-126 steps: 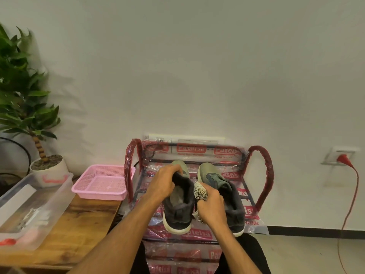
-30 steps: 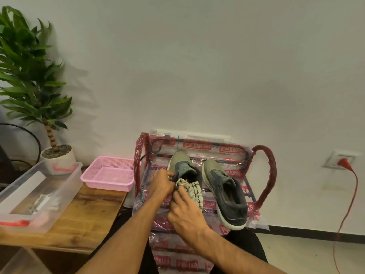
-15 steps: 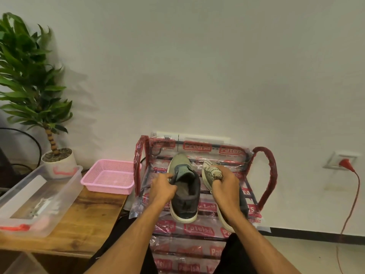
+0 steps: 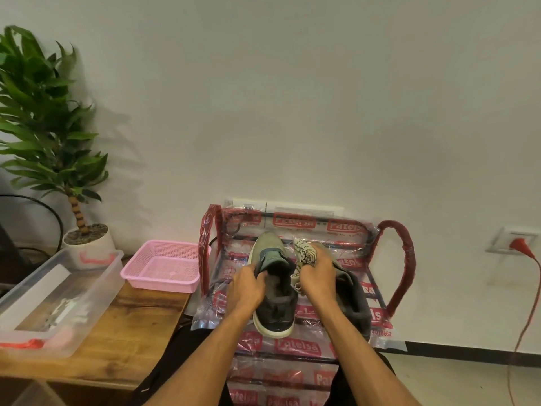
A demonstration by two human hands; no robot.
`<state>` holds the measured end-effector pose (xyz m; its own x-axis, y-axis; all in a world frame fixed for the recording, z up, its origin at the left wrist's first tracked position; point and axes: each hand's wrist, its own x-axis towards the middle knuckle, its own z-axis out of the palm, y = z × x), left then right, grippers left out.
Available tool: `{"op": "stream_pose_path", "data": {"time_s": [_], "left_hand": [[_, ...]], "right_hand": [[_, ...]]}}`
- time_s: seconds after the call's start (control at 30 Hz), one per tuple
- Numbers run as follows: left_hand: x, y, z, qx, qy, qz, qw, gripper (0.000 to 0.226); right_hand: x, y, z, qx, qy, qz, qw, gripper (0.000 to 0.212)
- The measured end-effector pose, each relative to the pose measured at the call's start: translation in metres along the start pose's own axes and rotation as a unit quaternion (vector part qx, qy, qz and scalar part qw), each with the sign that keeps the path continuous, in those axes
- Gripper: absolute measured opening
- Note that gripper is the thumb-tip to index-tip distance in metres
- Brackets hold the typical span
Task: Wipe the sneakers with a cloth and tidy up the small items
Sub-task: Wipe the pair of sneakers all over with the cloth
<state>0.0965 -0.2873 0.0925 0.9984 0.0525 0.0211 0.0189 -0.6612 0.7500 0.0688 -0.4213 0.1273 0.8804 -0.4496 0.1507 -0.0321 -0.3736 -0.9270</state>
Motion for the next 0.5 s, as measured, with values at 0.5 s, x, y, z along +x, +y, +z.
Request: {"op": "stream_pose_path", "data": {"time_s": [0.5], "left_hand": [[0.012,-0.004,-0.006,-0.075,-0.015,-0.056,0.995,0.027]], "right_hand": [[-0.009,0.006,0.007,0.039,-0.060,0.096,0.993,0.041]]}}
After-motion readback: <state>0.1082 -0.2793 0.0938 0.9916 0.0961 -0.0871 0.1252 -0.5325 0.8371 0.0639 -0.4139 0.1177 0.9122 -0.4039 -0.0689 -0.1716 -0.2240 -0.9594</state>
